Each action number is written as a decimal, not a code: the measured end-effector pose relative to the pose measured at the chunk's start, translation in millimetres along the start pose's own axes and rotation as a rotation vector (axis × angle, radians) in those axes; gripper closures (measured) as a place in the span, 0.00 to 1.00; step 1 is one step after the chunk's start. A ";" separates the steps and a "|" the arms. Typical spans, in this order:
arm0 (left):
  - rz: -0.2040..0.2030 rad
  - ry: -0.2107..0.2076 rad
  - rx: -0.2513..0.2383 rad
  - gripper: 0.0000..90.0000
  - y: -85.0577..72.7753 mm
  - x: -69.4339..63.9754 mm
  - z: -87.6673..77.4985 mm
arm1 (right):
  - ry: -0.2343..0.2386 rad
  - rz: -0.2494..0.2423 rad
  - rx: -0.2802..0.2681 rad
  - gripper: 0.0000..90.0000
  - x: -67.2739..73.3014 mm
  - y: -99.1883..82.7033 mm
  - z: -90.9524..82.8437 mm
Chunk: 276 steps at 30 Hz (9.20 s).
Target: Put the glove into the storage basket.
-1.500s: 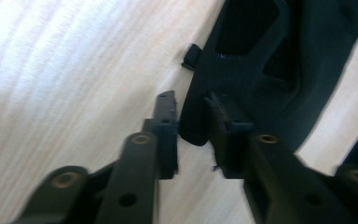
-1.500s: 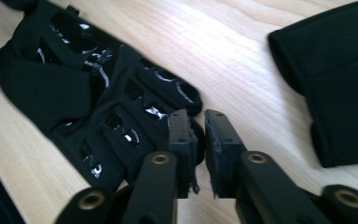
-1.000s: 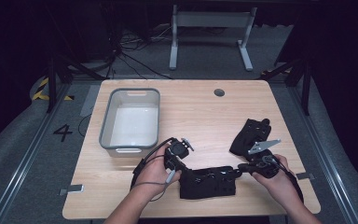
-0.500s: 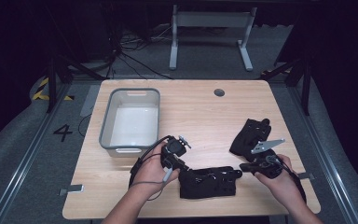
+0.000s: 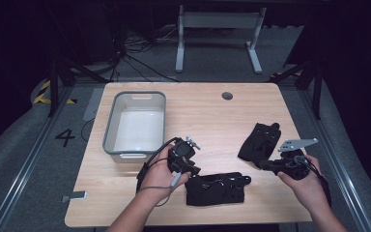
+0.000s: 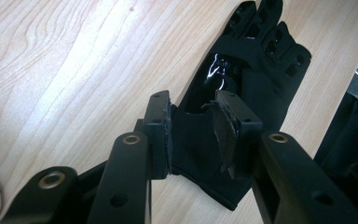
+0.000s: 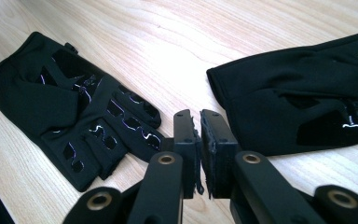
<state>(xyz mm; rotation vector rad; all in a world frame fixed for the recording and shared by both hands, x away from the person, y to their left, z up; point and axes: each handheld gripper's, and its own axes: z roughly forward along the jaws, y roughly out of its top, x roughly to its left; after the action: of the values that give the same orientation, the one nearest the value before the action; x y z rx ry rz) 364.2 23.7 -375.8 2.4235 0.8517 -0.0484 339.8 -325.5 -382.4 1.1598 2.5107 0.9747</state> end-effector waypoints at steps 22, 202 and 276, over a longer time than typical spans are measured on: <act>-0.031 0.009 -0.019 0.75 -22.0 10.1 -15.7 | -0.094 -0.014 0.063 0.90 -67.7 74.2 25.4; 0.106 0.187 0.076 0.94 -8.6 -2.6 -6.9 | 0.241 0.034 -0.275 0.93 29.8 35.1 58.0; 0.019 -0.152 0.347 0.86 -52.7 -22.8 34.6 | 0.050 -0.146 -0.024 0.96 23.9 -33.5 33.4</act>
<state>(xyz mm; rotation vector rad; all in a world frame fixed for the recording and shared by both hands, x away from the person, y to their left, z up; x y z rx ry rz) 320.2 26.4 -426.3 2.7046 0.8053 -0.3978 318.3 -307.6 -427.5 0.9417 2.5731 1.0042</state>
